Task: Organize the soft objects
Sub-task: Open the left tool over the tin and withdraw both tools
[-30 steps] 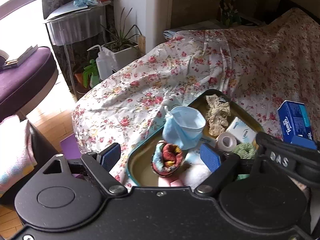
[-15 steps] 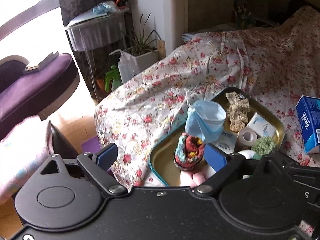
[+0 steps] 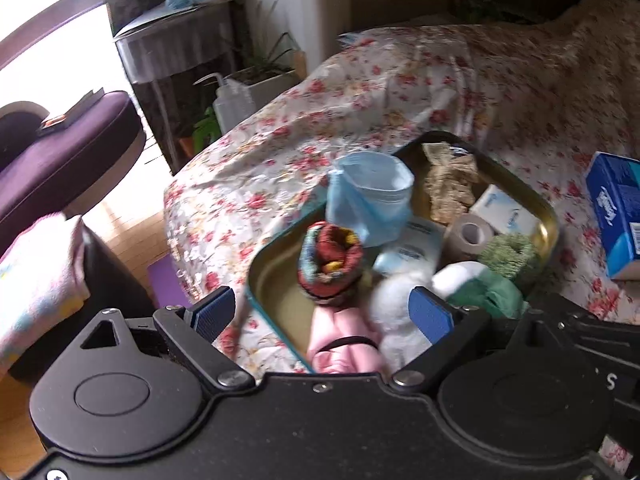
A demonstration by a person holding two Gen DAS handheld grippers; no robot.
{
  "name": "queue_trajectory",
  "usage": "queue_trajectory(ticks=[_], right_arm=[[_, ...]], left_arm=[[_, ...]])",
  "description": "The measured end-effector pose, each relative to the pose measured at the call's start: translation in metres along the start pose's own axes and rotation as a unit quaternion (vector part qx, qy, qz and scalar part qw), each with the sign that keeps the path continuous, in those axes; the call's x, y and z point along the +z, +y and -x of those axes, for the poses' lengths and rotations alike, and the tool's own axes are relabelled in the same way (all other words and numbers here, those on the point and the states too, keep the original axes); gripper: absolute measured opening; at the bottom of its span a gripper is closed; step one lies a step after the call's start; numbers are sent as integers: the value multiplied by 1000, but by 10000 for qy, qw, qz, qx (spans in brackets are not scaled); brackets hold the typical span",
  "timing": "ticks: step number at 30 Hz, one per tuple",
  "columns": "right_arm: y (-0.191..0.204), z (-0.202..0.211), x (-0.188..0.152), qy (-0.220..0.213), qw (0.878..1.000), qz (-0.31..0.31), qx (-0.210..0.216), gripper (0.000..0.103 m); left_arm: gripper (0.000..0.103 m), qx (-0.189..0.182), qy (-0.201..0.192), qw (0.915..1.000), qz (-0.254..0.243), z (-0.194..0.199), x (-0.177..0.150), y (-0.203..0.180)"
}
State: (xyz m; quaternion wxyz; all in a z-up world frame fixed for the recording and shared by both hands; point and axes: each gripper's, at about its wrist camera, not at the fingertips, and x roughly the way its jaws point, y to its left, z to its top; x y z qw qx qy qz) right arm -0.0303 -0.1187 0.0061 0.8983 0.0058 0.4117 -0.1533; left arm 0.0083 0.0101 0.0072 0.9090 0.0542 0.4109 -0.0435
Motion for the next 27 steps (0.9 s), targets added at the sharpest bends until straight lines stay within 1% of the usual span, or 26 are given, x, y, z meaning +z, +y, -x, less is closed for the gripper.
queue_trajectory(ticks=[3,9,17,27], right_arm=[[-8,-1,1,6,9999,-115,-27,102],[-11,-5,3,15,9997,-223,-37,102],[-4,-6,-1,29,9999,-133,-40,102],[-2,-7,-3,56,9999,-87,-29,102]], left_arm=[[92,-101,-34,9999,-75,2,-1,-4],[92,-70,-20,9999,-113,0,-4,1],[92,22,54,10000,48,-3,-4,13],[92,10,162,9999,20,-7,-7,12]])
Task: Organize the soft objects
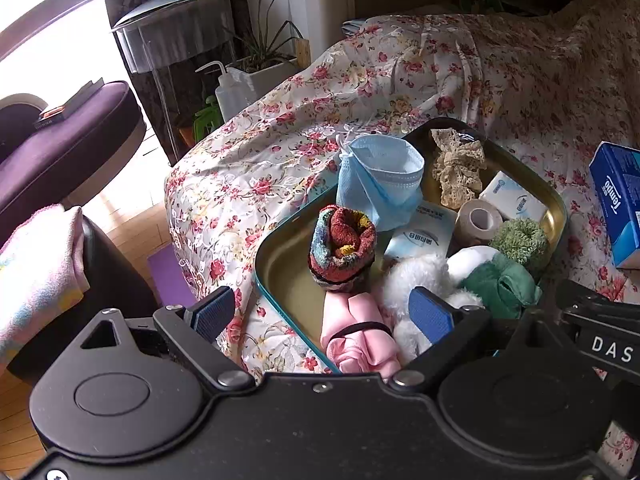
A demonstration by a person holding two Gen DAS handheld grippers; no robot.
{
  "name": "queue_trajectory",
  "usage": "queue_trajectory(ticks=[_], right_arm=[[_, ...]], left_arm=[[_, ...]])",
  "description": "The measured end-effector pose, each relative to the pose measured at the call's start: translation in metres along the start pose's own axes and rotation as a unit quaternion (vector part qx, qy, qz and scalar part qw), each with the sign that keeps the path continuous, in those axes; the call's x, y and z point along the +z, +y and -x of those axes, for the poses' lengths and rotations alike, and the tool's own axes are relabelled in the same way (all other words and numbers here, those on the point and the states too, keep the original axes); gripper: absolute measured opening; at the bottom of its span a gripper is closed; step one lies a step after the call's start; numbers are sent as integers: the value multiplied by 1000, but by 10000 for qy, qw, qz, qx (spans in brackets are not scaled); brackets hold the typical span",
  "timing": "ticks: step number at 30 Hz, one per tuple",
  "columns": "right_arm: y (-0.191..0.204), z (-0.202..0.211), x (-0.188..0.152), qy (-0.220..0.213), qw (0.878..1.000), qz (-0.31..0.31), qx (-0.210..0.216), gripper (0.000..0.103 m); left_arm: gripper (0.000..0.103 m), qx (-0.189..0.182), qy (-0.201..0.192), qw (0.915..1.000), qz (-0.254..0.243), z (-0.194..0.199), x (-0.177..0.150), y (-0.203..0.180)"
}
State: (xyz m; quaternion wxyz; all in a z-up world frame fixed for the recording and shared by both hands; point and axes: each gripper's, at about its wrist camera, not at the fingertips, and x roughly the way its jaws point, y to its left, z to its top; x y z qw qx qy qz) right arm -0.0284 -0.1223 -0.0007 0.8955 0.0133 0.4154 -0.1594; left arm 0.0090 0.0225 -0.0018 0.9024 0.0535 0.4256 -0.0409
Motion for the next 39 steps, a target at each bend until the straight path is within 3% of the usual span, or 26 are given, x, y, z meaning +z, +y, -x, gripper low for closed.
queue_trajectory(ticks=[39], right_arm=[[-6,-3,2,85,9997,-210,99,102]], left_arm=[[92,-67,151,9997,-194,-4,-6,-9]])
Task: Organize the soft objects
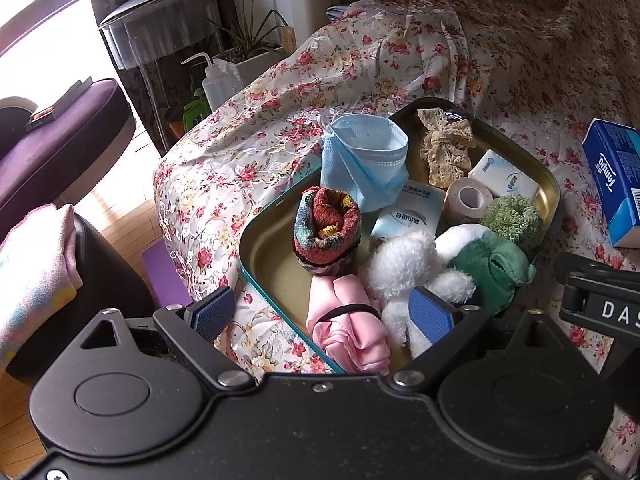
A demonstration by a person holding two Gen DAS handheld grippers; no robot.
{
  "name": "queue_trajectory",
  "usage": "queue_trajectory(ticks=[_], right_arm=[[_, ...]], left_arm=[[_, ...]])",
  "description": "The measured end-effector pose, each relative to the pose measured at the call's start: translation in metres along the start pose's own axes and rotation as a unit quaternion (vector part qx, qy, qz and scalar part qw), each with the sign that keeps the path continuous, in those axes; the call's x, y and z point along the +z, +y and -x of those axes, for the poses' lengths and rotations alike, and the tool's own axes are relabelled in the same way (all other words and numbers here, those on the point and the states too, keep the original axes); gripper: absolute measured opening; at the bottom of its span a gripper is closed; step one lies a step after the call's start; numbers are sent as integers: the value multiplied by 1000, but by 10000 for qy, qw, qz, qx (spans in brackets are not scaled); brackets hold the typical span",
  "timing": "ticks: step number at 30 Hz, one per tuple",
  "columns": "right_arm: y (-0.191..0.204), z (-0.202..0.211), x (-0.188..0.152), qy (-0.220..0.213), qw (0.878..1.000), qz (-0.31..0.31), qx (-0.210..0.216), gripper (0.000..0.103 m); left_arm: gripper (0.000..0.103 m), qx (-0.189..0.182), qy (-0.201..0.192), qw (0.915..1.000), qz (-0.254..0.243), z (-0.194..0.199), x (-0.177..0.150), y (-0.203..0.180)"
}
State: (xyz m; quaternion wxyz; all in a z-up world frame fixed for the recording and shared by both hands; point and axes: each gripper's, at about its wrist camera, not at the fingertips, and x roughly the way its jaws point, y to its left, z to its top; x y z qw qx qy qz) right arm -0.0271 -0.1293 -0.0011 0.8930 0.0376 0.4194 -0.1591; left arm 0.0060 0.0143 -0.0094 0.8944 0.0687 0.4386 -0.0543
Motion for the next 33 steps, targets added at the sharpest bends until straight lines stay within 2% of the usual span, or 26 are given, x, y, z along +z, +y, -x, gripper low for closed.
queue_trajectory(ticks=[33], right_arm=[[-1,-1,0,6,10000,-7,10,102]], left_arm=[[92,-46,52,10000,15,-2,-2,0]])
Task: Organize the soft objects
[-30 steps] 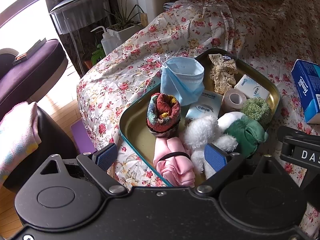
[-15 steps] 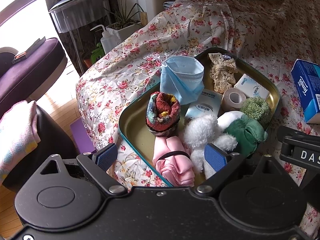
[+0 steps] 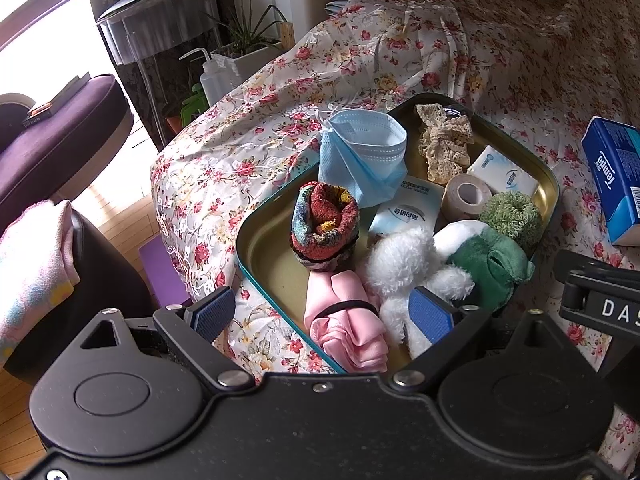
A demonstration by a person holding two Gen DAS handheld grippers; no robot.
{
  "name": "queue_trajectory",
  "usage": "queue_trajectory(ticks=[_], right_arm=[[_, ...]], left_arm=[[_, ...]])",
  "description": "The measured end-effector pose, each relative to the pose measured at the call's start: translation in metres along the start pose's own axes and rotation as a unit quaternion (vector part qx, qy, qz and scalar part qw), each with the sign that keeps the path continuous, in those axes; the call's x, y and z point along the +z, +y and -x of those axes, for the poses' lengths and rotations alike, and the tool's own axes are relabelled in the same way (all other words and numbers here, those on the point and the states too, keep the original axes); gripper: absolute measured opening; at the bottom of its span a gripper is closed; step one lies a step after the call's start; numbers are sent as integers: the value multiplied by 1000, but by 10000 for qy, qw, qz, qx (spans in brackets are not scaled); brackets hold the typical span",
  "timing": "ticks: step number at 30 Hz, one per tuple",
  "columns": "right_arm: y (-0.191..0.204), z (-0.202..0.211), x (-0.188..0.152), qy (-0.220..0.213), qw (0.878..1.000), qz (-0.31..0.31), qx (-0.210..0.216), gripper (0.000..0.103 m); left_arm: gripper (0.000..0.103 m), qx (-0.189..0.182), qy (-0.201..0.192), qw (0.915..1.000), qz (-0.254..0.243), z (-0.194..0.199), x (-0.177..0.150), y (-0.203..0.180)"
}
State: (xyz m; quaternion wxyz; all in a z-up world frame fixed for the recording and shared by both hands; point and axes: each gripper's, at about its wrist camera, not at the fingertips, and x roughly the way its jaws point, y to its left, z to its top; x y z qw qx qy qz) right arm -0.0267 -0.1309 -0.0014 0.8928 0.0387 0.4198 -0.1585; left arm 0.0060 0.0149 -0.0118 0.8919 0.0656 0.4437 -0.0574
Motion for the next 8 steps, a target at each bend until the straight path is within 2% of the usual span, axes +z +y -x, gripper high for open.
queue_trajectory(ticks=[8], right_arm=[[0,0,0,3,10000,-8,0,102]], left_arm=[[92,-1,1,10000,-8,0,0,-1]])
